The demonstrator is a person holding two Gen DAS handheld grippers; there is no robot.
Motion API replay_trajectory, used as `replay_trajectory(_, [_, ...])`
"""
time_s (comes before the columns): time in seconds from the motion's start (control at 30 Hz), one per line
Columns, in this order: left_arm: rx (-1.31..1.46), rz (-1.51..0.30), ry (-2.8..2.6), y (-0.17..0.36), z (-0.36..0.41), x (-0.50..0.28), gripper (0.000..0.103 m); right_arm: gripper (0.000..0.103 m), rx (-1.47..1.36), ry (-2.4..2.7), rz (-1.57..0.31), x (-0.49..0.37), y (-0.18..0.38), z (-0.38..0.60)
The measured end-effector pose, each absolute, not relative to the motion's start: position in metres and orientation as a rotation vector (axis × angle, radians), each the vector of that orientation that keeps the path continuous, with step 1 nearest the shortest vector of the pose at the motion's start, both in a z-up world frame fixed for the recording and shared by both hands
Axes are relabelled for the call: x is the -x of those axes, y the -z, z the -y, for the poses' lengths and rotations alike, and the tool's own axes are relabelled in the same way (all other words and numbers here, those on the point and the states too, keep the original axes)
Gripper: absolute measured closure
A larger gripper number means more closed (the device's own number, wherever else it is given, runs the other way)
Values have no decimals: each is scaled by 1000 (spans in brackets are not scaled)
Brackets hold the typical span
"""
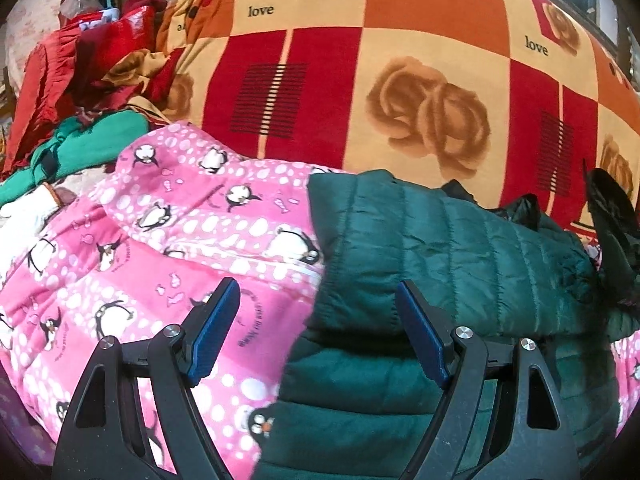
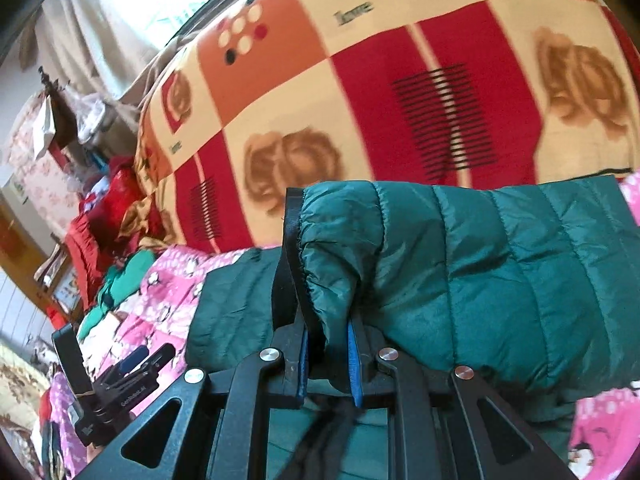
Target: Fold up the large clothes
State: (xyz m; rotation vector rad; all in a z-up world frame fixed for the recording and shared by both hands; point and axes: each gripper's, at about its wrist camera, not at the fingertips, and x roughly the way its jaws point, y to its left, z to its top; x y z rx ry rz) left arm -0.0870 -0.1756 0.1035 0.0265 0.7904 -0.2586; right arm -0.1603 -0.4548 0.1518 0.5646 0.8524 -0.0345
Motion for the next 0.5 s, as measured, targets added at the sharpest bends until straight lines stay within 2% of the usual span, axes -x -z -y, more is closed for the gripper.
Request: replay_trajectory(0.5, [19,-792,190,-100,122,64,23,88,-571,-129,-989,80,-98,360])
